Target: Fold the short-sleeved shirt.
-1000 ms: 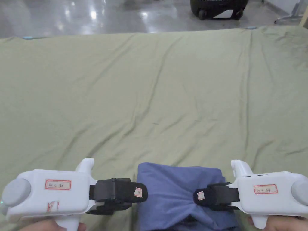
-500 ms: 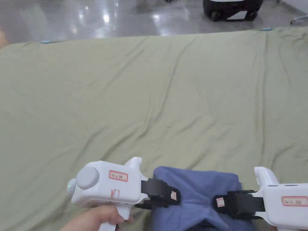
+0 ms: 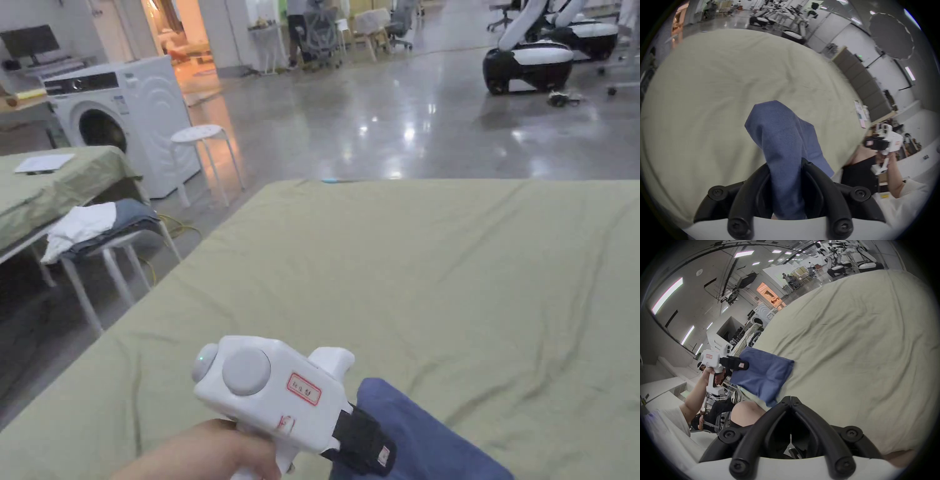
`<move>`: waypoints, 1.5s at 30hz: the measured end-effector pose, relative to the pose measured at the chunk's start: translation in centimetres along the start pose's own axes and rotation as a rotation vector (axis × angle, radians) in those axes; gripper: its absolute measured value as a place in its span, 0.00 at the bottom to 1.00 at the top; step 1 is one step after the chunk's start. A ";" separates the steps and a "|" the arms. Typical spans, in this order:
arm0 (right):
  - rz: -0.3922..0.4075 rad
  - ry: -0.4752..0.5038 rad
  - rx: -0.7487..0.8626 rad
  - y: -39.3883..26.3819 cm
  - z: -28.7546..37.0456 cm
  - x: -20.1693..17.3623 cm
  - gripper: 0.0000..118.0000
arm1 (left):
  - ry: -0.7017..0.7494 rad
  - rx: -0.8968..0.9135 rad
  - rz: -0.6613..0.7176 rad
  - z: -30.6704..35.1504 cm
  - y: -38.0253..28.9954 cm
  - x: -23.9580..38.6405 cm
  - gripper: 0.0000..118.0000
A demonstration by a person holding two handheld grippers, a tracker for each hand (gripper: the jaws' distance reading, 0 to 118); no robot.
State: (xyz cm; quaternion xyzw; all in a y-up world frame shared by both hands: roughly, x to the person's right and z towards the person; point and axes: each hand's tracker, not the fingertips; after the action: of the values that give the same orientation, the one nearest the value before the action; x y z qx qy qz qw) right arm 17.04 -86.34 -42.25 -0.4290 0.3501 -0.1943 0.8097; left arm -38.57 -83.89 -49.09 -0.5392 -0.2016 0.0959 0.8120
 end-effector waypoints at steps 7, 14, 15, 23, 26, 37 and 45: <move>0.044 0.007 -0.007 0.0 -0.6 -2.9 0.00 | 0.341 -0.113 0.010 6.9 1.3 -11.4 0.16; 0.050 -0.038 -0.004 0.2 -0.7 -2.5 0.00 | 0.502 -0.158 0.154 8.8 2.4 -20.4 0.16; 0.052 -0.045 -0.007 0.3 -0.6 -2.4 0.00 | 0.515 -0.176 0.183 8.7 2.4 -21.3 0.16; 0.066 -0.042 -0.004 1.2 -2.6 -3.7 0.00 | 0.615 0.001 0.244 12.6 0.9 -20.9 0.95; 0.069 -0.035 0.003 1.4 -2.4 -3.3 0.00 | 0.639 0.090 0.292 14.0 0.3 -19.7 0.95; 0.125 -0.073 0.072 0.6 0.5 -2.9 0.00 | 0.519 0.336 0.114 12.8 -1.6 -3.7 0.00; 0.311 -0.291 0.302 2.7 5.5 -5.0 0.00 | 0.561 0.815 -0.175 6.9 -6.1 15.1 0.00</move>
State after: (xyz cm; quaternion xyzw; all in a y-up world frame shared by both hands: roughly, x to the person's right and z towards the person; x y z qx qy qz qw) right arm 17.66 -78.68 -40.41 -0.2679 0.2587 -0.0534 0.9265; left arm -28.36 -74.96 -37.81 -0.1643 0.0337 -0.0503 0.9845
